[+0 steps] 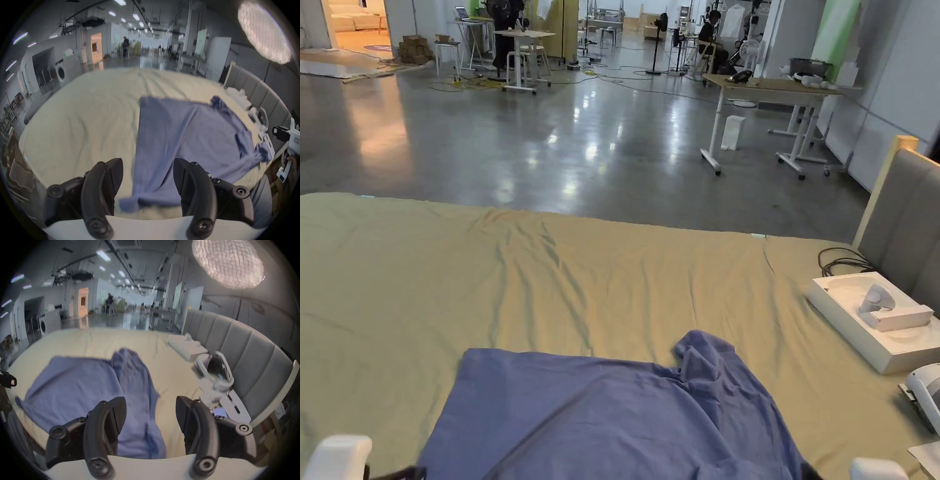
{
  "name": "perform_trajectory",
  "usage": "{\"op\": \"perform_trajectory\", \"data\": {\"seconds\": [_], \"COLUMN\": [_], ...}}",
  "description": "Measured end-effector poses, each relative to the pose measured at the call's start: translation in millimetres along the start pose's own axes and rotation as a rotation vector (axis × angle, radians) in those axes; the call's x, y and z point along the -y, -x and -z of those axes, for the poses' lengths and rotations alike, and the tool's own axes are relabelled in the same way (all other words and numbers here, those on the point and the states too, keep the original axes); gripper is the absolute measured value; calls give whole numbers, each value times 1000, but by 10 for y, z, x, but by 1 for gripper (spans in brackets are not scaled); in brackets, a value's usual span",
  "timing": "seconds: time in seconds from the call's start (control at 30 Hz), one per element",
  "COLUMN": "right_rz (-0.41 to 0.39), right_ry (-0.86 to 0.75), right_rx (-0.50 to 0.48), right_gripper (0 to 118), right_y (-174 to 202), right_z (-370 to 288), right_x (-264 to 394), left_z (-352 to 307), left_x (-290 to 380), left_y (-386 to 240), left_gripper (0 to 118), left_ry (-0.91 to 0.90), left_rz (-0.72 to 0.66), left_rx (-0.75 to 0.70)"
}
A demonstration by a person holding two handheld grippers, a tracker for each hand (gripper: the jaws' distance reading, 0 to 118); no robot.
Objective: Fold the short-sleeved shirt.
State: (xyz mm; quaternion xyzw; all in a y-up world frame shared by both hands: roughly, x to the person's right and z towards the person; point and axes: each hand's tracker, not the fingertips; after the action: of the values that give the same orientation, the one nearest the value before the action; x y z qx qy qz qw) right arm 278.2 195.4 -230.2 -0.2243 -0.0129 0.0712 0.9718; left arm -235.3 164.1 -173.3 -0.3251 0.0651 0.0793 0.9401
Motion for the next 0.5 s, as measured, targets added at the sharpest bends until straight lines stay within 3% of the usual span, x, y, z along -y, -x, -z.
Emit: {"op": "perform_trajectory", "data": {"seconds": [0.23,0.3,0.37,0.43,0.47,0.5], "right_rz": [61,78,82,87,93,94], "right_ry": [-249,-319,-337,-345,-350,-352], "right_rx": [-61,-68,-41,-34,-42,-43], "right_gripper": [66,51,26,14,7,2], "right_y": [396,523,658,737,763,788], "right_z": [-52,-67,-76,-60,-64,-65], "right_x": [-588,-639,-656,-651,-647,-643], "left_z": [-152,-192,-231,-236,-243,-244], "left_x": [-593,-690,-740,-750,-743,-729], "left_y": [-438,-561,-674,-753,-781,-793], "left_gripper": [69,68,58,55,47,28], "left_ry": [-281,-332,-374,-379,-385,-378], "left_rz": [-1,7,29,45,55,53], "left_rx": [24,6,4,-9,-5,3]}}
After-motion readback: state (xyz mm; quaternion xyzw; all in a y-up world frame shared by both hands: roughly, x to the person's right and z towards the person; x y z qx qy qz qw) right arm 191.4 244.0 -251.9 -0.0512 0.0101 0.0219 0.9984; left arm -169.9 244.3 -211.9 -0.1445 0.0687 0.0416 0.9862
